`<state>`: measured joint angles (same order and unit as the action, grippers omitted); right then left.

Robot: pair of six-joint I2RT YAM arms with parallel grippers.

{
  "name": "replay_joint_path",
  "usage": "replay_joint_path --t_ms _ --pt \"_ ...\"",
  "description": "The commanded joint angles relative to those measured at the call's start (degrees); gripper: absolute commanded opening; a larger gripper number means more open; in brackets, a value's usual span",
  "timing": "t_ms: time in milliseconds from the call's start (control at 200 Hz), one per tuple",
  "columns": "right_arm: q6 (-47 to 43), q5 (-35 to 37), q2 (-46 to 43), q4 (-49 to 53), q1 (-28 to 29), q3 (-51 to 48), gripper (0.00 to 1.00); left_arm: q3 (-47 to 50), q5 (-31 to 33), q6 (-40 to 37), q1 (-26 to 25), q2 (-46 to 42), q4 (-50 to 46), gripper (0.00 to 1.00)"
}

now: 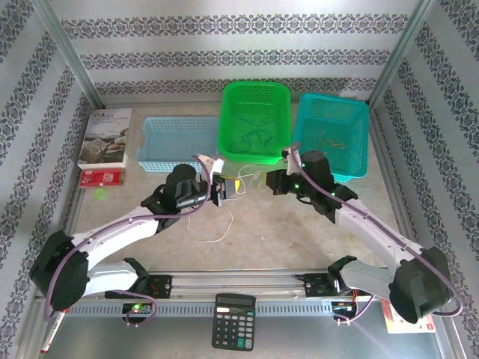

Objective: Untangle the cables

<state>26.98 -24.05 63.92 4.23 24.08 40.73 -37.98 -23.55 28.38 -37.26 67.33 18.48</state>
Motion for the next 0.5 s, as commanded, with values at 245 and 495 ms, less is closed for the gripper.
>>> replay_joint_path --t_ms 245,495 --pt "2.3 -1.7 -1.1 -2.2 -4.5 -5.9 0.0 7.3 -4.0 12.0 14.1 -9.6 10.3 0.0" --pt "3.0 -4.0 -2.5 -3.2 -9.3 -10.2 0.0 7.7 -5.3 15.0 22.7 -15.7 9.6 0.0"
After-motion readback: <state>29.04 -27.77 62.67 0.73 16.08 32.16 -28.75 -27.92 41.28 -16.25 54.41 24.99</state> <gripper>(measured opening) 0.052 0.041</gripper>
